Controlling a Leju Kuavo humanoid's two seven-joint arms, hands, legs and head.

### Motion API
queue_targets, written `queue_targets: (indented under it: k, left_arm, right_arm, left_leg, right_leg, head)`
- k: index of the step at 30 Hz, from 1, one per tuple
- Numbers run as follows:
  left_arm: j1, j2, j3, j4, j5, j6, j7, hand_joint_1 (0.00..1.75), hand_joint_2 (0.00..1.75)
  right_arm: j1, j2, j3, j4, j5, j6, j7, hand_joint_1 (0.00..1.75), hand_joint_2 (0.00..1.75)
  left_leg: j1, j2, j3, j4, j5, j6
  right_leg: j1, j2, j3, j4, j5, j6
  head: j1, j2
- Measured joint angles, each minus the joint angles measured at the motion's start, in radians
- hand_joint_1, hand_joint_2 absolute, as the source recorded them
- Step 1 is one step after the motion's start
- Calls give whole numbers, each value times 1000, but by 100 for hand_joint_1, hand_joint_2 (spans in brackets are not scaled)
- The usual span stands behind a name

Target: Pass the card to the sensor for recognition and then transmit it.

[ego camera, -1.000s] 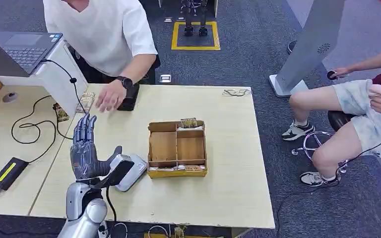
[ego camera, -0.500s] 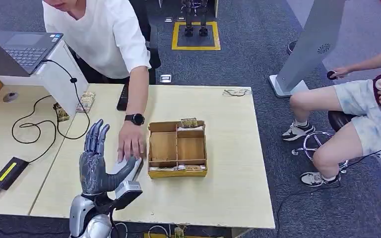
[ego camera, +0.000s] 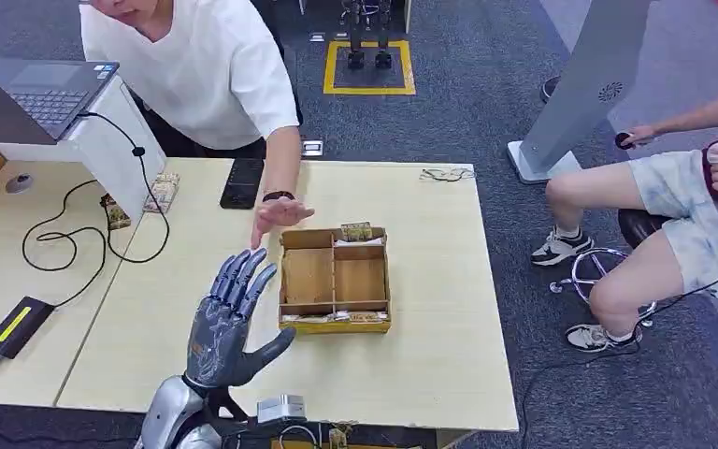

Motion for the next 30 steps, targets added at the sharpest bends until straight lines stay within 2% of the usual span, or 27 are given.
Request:
queue_targets:
  k: [15, 27, 30]
  left_arm:
    - [-10, 37, -101, 3, -95, -37, -9, 0, 175]
    - [-43, 36, -154, 46, -191, -42, 68, 0, 175]
    - [-52, 35, -156, 66, -241, -31, 111, 0, 175]
  right_arm:
    - [-6, -39, 26, 51, 0, -32, -8, 0, 175]
    - [-16, -64, 44, 91, 0, -48, -3, 0, 175]
    - [-16, -69, 47, 100, 0, -50, 0, 0, 175]
  left_leg:
    - [0, 0, 0, 0, 0, 0]
    - [0, 0, 0, 0, 0, 0]
    - [0, 0, 0, 0, 0, 0]
  right_leg:
    - [0, 0, 0, 0, 0, 0]
    - [0, 0, 0, 0, 0, 0]
    - [0, 0, 0, 0, 0, 0]
  head:
    - [0, 0]
    - [0, 0]
    - [0, 0]
